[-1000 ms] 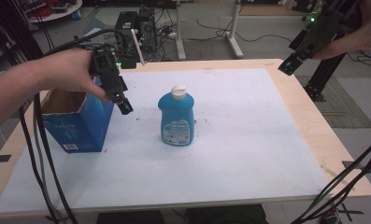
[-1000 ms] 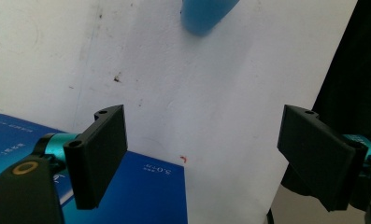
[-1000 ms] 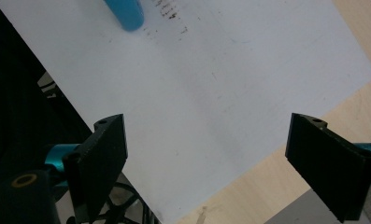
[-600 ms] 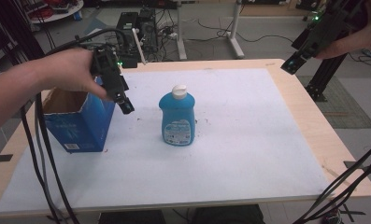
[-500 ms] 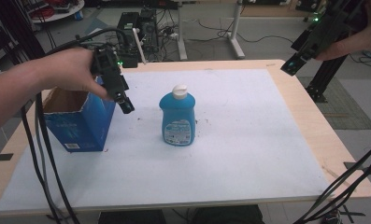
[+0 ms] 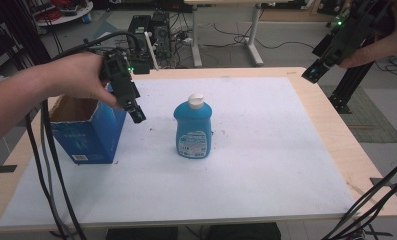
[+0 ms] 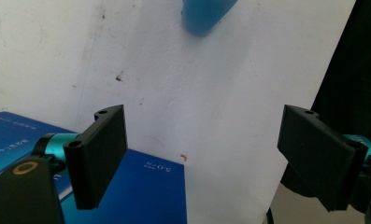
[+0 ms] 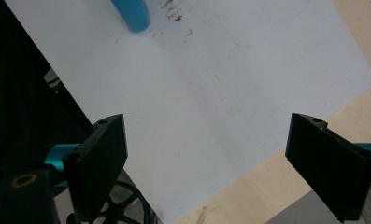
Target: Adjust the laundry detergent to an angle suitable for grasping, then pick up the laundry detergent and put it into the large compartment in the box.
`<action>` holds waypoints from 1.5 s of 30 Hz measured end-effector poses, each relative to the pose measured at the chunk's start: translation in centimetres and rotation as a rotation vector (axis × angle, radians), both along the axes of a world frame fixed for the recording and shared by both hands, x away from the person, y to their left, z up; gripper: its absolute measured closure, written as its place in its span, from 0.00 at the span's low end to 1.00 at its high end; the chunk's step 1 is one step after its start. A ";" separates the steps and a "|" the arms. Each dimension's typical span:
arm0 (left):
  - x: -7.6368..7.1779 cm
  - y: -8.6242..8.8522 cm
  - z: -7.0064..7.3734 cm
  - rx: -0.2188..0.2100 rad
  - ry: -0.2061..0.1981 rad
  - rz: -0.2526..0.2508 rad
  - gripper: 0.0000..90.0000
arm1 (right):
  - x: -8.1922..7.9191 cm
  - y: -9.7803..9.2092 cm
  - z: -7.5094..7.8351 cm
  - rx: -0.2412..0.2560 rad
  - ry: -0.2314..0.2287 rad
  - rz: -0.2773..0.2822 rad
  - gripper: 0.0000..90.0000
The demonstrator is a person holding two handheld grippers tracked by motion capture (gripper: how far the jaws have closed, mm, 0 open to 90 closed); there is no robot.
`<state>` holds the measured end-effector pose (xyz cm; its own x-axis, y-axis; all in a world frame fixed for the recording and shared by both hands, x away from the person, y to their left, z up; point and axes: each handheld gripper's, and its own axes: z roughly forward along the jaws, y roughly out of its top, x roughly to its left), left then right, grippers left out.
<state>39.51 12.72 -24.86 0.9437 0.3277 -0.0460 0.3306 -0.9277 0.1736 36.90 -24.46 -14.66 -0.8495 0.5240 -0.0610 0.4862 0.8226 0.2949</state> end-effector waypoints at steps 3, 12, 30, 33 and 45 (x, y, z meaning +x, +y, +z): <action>-0.1 0.0 0.0 -0.005 -0.002 0.002 0.18 | 0.0 0.1 -0.1 0.000 0.003 0.002 0.13; 0.2 0.2 0.5 -0.015 -0.007 -0.002 0.18 | 0.4 0.2 -0.1 0.007 0.013 0.012 0.13; 0.6 -0.1 1.6 -0.035 -0.019 -0.029 0.18 | 0.7 0.3 -0.4 0.015 0.018 0.024 0.13; 0.7 -0.4 1.8 -0.039 -0.024 -0.040 0.18 | 0.7 0.2 -0.4 0.019 0.014 0.027 0.13; 0.7 -2.3 2.2 -0.079 -0.035 -0.107 0.18 | 0.2 -0.3 -0.2 0.024 0.004 0.021 0.13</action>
<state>40.18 10.40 -22.65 0.9746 0.2214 -0.0343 0.2227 -0.9403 0.2575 37.12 -24.75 -14.82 -0.8605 0.5074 -0.0452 0.4701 0.8252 0.3130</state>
